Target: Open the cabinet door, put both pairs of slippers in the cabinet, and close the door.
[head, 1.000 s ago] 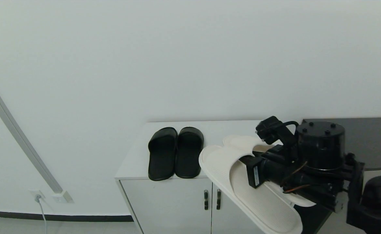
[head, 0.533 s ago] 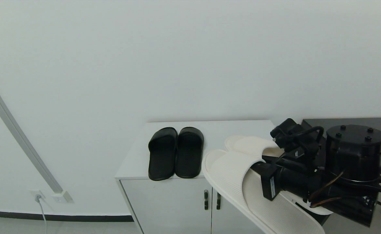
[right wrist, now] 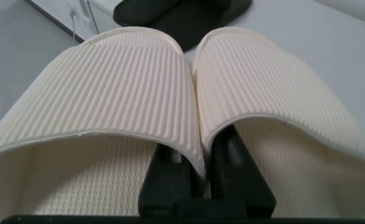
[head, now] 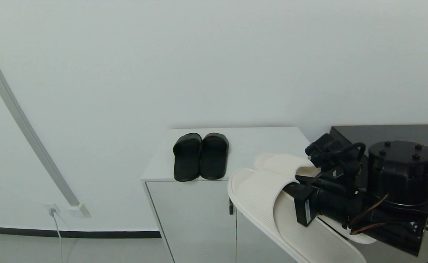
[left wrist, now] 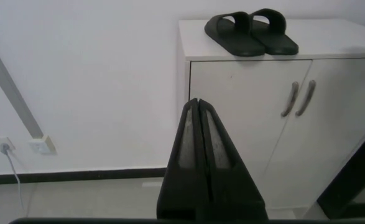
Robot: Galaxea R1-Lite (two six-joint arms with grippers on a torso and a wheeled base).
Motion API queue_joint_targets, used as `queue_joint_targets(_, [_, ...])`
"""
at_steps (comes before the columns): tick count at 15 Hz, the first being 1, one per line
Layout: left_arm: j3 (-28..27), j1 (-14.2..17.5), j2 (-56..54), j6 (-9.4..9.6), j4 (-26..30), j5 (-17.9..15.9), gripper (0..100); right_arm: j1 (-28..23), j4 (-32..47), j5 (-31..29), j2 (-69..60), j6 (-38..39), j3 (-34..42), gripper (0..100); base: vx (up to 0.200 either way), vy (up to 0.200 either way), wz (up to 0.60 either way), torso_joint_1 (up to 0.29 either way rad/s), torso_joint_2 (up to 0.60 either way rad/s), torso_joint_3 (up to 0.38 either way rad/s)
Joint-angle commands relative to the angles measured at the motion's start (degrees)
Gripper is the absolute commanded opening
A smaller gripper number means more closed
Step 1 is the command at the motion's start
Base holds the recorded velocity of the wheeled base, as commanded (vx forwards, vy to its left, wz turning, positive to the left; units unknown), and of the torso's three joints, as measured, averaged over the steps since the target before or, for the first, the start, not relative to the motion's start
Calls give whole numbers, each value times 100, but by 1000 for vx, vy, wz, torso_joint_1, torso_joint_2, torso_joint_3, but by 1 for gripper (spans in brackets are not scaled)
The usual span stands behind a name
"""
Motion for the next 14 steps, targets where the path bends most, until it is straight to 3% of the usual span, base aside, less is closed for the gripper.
queue_joint_targets(1, [2,1,0,-11,2,2,0,8,0,0,10,10,10,0,-200,0,0,-2,2,7])
queue_joint_targets(2, [2,1,0,-2,2,2,0,8,0,9,10,10,19,0,-200,0,0,2,-2,-2])
queue_joint_targets(14, [2,1,0,7,2,11,0,-54,-106,97,203,27,98,0,0,0,0,0,0,0])
